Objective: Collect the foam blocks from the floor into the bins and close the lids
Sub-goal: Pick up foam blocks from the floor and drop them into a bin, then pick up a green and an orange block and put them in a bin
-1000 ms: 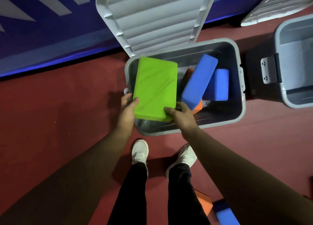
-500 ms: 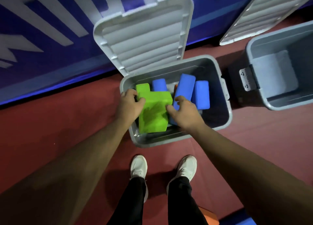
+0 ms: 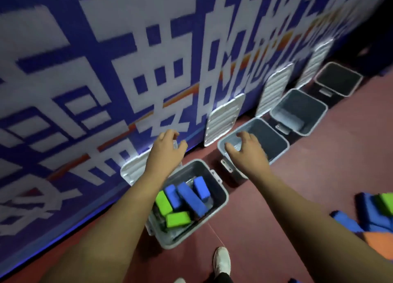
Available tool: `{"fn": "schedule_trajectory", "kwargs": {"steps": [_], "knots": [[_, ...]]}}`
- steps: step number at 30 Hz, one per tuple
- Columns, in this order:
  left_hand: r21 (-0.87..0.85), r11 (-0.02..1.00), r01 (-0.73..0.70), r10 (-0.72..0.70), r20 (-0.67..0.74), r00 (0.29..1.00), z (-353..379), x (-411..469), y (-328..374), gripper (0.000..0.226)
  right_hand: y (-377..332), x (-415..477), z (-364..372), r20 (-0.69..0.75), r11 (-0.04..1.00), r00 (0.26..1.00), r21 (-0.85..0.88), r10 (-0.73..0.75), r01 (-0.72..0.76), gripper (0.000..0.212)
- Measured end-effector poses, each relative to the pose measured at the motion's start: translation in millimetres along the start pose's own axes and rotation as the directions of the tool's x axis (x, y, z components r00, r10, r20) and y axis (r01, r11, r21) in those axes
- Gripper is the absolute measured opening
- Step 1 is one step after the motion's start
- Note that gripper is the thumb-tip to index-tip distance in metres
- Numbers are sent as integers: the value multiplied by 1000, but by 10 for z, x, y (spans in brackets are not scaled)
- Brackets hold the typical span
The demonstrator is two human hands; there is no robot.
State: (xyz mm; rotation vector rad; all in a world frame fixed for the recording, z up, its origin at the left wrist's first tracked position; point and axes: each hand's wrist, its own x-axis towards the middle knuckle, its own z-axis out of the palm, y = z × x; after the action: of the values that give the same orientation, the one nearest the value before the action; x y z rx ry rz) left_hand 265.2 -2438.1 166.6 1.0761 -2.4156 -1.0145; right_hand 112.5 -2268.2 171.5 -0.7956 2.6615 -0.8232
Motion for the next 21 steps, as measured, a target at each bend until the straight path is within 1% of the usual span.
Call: {"fn": "schedule_trajectory", "kwargs": {"steps": [4,6,8,11,13,15,19,21], "knots": [[47,980,-192,186,102,977,-175,-103,628,33,98,-550,-743,-179,993,977,13,116,-116,61],[61,960,-272,260,157,953,-133,-173,900,36,256,-871,-1036,-248,983,952,22,182,-182,59],[29,936,-352,339,210,917,14,-271,1190,37,478,-1209,-1301,-318,965,913,37,257,-259,54],[-37,895,-444,435,281,855,369,-554,1663,34,871,-1793,-1632,-420,920,828,47,371,-388,57],[-90,867,-489,488,350,800,670,-839,1973,33,1167,-2219,-1805,-477,883,766,49,432,-467,57],[-147,828,-541,547,420,724,1015,-1171,2267,32,1480,-2671,-1945,-515,837,696,82,501,-542,58],[-228,748,-624,631,537,560,1741,-1949,2774,30,2102,-3593,-2093,-543,714,548,146,637,-685,49],[-248,713,-656,647,595,477,2116,-2389,2973,31,2421,-4056,-2119,-539,638,474,162,696,-753,50]]}}
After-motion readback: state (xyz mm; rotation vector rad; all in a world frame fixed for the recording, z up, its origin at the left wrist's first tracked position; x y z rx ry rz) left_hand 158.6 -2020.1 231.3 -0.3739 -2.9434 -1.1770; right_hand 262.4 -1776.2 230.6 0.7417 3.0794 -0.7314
